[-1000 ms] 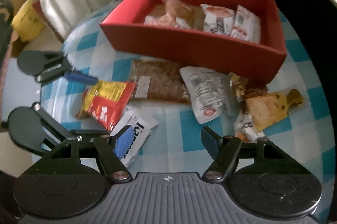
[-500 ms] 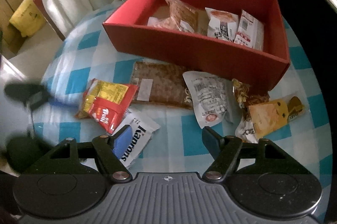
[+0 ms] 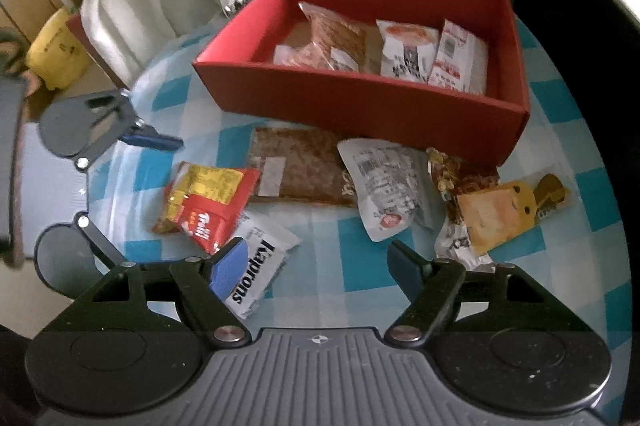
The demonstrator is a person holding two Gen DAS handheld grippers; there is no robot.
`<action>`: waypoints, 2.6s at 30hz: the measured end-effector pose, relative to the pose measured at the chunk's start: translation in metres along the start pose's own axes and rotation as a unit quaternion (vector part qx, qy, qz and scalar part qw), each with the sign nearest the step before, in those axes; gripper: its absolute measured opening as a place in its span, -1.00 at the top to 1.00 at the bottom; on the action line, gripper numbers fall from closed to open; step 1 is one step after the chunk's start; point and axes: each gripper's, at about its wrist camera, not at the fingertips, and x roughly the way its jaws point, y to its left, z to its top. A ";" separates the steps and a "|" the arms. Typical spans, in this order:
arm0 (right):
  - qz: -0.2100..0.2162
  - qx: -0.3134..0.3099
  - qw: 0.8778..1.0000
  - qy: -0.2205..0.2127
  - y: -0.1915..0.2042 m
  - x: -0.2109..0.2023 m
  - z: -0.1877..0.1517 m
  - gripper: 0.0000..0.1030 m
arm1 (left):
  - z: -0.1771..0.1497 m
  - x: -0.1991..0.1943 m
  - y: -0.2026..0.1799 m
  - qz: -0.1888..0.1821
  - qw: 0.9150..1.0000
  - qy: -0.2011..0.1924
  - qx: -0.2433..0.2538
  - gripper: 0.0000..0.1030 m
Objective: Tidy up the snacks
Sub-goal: 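Grasp the red-yellow Trolli pack with the left tool and lift it, then grasp the white Kaprons wafer packet with the right tool while the left tool holds the Trolli pack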
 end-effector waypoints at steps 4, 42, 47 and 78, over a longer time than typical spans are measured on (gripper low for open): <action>0.003 0.001 1.000 0.027 -0.002 0.016 0.002 -0.59 | -0.011 0.012 0.018 -0.052 0.998 -0.021 0.004 -0.93; -0.032 -0.080 0.995 0.051 0.065 0.071 -0.008 -0.62 | -0.026 -0.023 -0.064 0.172 0.901 0.044 -0.396 -0.28; -0.048 -0.102 0.993 0.041 0.060 0.066 -0.010 -0.30 | -0.019 -0.018 -0.069 0.185 0.913 0.042 -0.360 -0.17; -0.057 -0.065 0.996 0.027 0.013 0.039 -0.012 -0.29 | 0.002 -0.014 -0.066 0.188 0.916 0.029 -0.353 0.40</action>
